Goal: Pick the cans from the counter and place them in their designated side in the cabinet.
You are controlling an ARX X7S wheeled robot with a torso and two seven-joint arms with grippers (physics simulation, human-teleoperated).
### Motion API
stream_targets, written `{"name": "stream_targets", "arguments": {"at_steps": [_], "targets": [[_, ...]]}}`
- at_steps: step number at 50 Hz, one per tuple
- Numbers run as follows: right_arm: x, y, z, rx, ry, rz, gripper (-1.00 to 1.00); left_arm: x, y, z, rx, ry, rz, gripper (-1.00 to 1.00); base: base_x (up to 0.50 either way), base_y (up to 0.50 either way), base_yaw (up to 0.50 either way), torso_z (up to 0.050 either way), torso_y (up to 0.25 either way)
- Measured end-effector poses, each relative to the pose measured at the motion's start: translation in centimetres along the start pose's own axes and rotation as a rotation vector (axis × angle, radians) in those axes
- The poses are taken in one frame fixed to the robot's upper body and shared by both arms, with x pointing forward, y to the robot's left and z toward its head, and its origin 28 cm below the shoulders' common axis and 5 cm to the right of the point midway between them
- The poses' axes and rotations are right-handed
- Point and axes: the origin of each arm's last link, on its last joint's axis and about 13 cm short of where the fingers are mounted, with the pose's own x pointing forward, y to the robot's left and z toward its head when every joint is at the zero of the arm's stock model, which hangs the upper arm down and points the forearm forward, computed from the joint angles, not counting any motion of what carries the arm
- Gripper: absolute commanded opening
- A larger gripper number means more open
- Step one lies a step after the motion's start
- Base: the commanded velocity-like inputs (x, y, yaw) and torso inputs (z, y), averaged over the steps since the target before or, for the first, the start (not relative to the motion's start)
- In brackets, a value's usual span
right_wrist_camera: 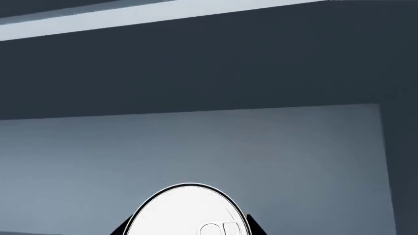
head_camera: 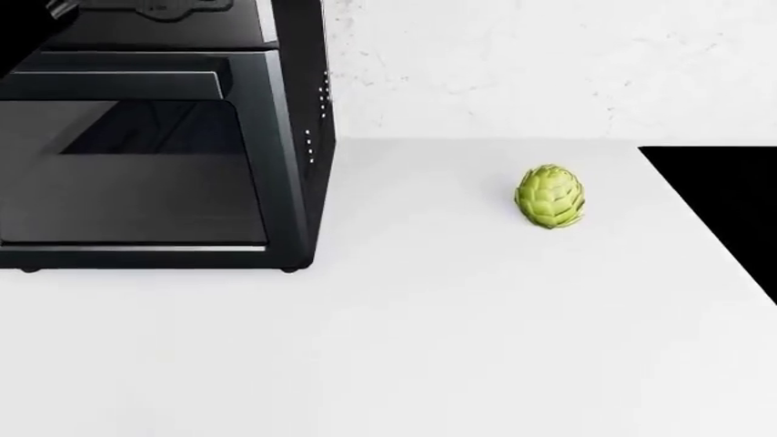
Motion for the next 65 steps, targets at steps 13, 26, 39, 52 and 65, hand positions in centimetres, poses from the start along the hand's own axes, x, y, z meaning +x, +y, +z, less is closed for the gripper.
{"name": "stream_targets", "arguments": {"at_steps": [13,26,39,52,65], "targets": [[-0.01,0.09,0.05,0.003,-0.002,0.006,-1.00,-0.05,-0.02,0.05,0.001,-0.001,0.002,1.00,0.14,0.04,0.00,0.001,0.001],[0.01,0.05,-0.02,0.002,0.001,0.004,-1.00,0.09,0.01,0.01,0.005,0.002,-0.002,1.00,0.01,0.00,0.00,0.000,0.001],[-0.04,0.07,0.12,0.002,-0.005,0.005,-1.00,0.20,-0.16,0.33,0.031,-0.004,-0.016,1.00,0.00,0.00,0.00,0.000,-0.032],[0.00,0.06,0.03,0.002,-0.001,0.004,-1.00,0.35,-0.34,0.56,0.045,-0.001,-0.024,1.00,0.00,0.00,0.00,0.000,-0.120],[-0.29,0.23,0.74,-0.012,-0.040,0.015,1.00,0.33,-0.50,0.70,0.049,-0.004,-0.027,1.00,0.00,0.00,0.00,0.000,-0.064]]}}
